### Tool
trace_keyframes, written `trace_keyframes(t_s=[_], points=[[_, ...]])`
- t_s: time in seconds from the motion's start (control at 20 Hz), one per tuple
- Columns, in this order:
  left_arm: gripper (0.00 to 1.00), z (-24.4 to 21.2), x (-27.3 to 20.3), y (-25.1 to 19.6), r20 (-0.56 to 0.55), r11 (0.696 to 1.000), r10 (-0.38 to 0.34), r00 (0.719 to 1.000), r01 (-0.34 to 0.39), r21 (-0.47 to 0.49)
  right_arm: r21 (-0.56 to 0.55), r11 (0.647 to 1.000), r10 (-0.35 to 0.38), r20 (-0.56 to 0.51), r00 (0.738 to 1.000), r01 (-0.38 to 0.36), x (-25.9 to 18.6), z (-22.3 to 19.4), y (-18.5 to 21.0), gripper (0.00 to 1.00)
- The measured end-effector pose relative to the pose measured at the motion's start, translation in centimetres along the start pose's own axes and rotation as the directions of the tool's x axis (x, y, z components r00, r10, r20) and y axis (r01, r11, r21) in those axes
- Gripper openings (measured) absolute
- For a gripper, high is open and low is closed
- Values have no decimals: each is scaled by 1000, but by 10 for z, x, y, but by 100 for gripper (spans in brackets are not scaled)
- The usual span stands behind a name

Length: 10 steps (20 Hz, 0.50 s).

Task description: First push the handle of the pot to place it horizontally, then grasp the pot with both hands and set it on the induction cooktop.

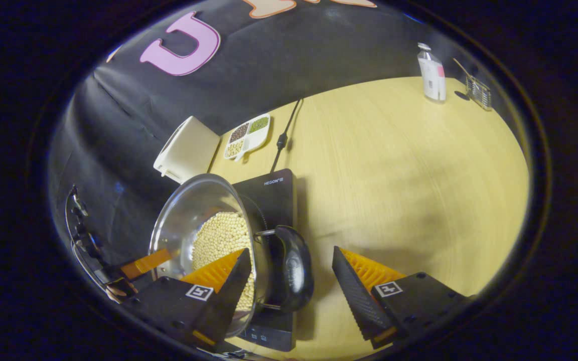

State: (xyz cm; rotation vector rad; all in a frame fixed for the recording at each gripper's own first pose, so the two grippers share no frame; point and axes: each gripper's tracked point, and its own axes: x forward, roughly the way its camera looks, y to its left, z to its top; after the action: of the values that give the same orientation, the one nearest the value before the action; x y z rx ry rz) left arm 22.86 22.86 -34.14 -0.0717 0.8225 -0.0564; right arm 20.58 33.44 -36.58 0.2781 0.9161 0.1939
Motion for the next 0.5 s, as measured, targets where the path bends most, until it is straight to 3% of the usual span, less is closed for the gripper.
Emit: trace_keyframes(t_s=[0.05,0.1,0.35,0.5], points=[[80,6,-2,6,21,999,27,999,-28,19,-8,1000,-2,13,1000,2,-4,3,-2,93],[100,7,-4,7,43,999,37,998,-38,30,-15,1000,-7,27,1000,7,-10,5,-5,93],[98,35,-29,9,182,998,51,982,-55,16,-53,998,-14,129,992,21,-48,22,-10,92],[97,46,-47,8,256,998,58,965,-61,4,-91,993,-51,199,979,70,-75,34,-20,92]])
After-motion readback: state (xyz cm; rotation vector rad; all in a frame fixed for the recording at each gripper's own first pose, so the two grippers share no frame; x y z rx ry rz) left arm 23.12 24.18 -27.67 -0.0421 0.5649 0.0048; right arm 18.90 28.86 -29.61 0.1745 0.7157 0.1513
